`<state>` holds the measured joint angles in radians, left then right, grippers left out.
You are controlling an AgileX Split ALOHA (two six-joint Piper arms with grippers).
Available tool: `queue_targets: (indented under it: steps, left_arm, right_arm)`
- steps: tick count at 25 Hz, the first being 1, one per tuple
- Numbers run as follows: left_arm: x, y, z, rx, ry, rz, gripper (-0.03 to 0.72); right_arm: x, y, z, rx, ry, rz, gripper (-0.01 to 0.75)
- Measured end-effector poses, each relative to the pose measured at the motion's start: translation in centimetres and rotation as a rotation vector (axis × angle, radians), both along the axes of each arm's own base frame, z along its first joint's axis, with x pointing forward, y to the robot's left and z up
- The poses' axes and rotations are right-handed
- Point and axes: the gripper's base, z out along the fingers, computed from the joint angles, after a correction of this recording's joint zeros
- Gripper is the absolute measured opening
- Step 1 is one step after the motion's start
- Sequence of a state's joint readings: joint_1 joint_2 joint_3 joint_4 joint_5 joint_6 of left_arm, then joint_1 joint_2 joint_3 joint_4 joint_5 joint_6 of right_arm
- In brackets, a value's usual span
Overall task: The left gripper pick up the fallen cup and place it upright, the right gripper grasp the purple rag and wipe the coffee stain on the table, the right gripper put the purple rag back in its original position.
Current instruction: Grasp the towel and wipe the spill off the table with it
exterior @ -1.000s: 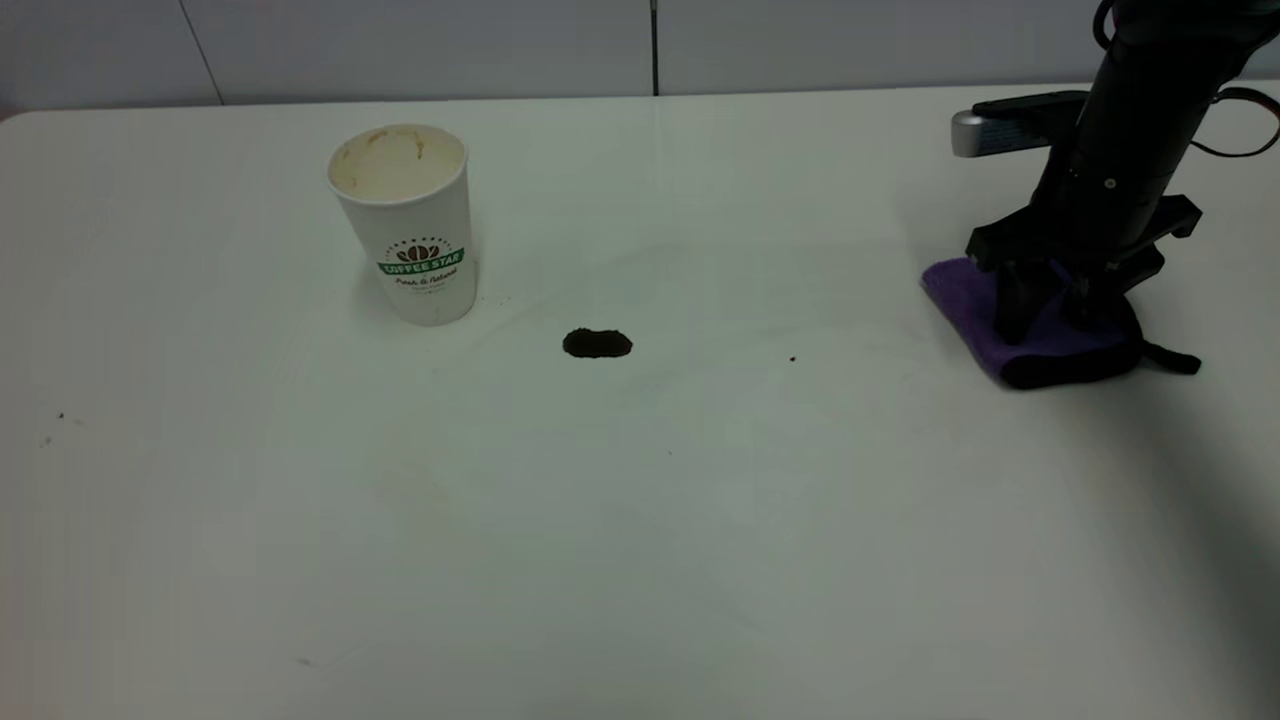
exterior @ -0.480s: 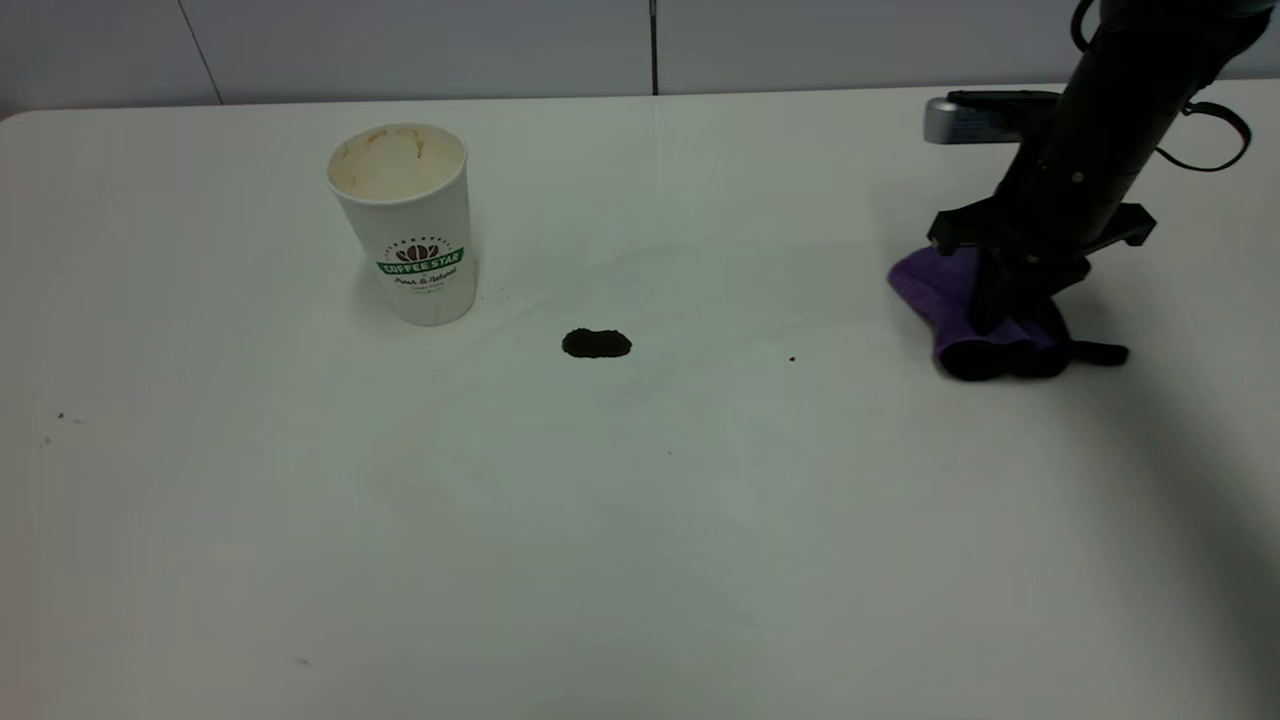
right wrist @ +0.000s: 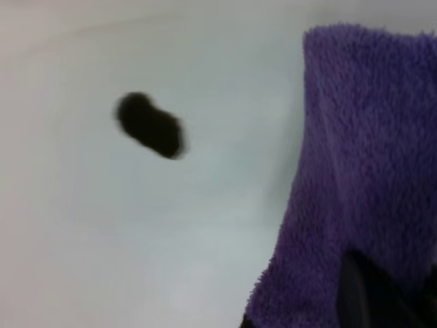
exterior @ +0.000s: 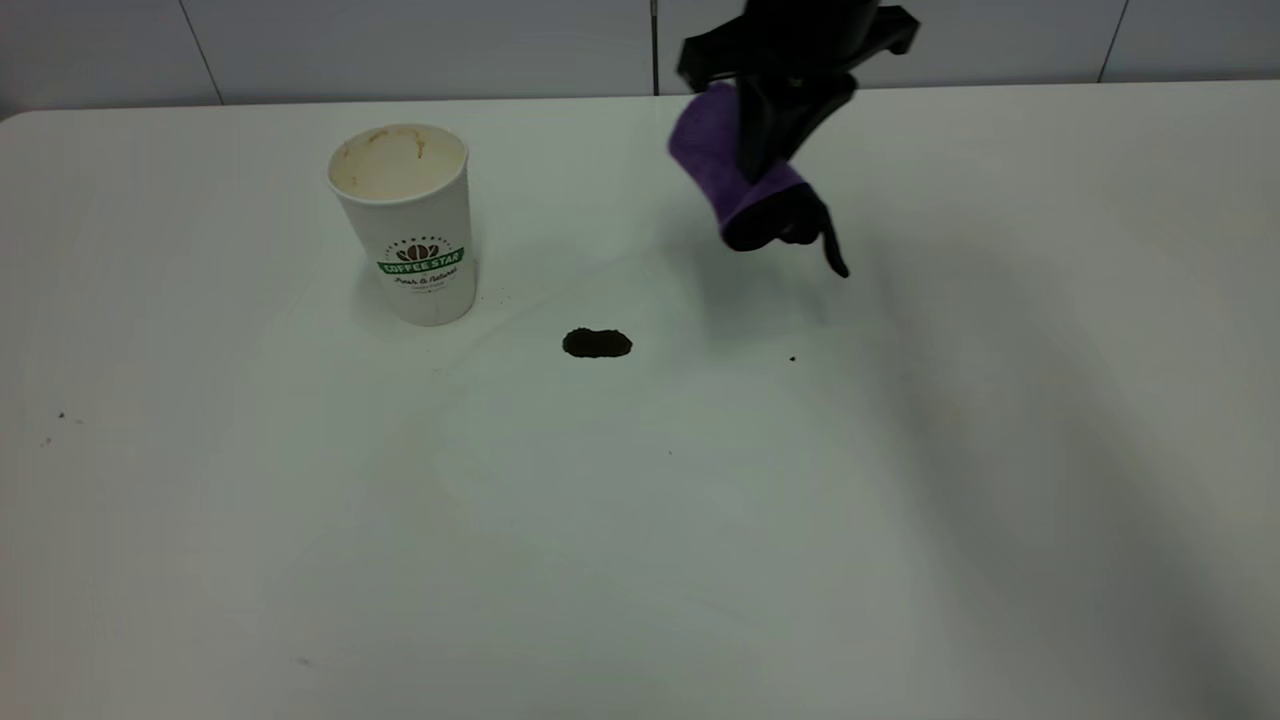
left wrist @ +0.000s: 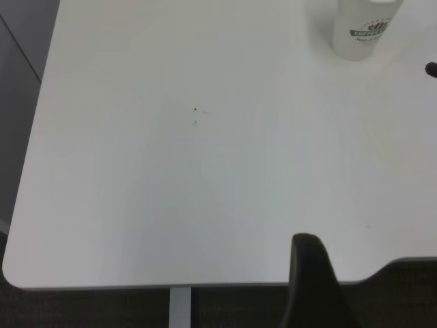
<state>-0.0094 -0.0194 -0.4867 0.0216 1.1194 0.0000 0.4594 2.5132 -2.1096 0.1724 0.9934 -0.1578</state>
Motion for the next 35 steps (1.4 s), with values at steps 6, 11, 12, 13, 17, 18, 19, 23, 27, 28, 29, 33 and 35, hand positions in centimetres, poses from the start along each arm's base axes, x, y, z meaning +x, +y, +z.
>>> queue_targets:
  steps: [6, 11, 12, 13, 17, 18, 19, 23, 27, 28, 29, 33, 35]
  left_arm:
    - [0.0, 0.0, 0.0, 0.0, 0.0, 0.0, 0.464]
    - [0.0, 0.0, 0.0, 0.0, 0.0, 0.0, 0.463]
    - [0.0, 0.0, 0.0, 0.0, 0.0, 0.0, 0.463]
    - [0.0, 0.0, 0.0, 0.0, 0.0, 0.0, 0.463]
    - [0.0, 0.0, 0.0, 0.0, 0.0, 0.0, 0.463]
    - [0.0, 0.0, 0.0, 0.0, 0.0, 0.0, 0.463]
    - [0.0, 0.0, 0.0, 0.0, 0.0, 0.0, 0.463]
    - [0.0, 0.0, 0.0, 0.0, 0.0, 0.0, 0.462]
    - [0.0, 0.0, 0.0, 0.0, 0.0, 0.0, 0.462]
    - [0.0, 0.0, 0.0, 0.0, 0.0, 0.0, 0.462]
    - [0.0, 0.0, 0.0, 0.0, 0.0, 0.0, 0.462]
    - [0.0, 0.0, 0.0, 0.0, 0.0, 0.0, 0.462]
    - [0.0, 0.0, 0.0, 0.0, 0.0, 0.0, 0.462]
  right_arm:
    - [-2.3, 5.5, -2.8, -0.018, -0.024, 0.084, 0.051]
    - [-2.6, 6.7, -5.7, -0.003, -0.043, 0.089, 0.051]
    - [-2.5, 6.8, -6.2, -0.001, -0.048, 0.087, 0.051]
    - [-2.5, 6.8, -6.6, 0.003, -0.05, 0.083, 0.051]
    - [-2.3, 6.5, -8.2, 0.008, -0.045, 0.049, 0.051]
    - [-2.3, 6.5, -8.5, 0.007, -0.041, 0.043, 0.051]
    - [-2.2, 6.3, -8.8, 0.01, -0.036, 0.031, 0.051]
    - [-2.3, 6.2, -10.0, 0.047, 0.008, -0.006, 0.051]
    - [-2.6, 6.6, -10.8, 0.117, 0.047, -0.016, 0.051]
    - [-2.6, 6.8, -11.0, 0.137, 0.052, -0.012, 0.051]
    - [-2.7, 7.0, -11.1, 0.162, 0.057, -0.012, 0.051]
    - [-2.8, 7.5, -11.8, 0.226, 0.071, -0.026, 0.051]
    - [-2.7, 7.5, -12.2, 0.242, 0.064, -0.04, 0.051]
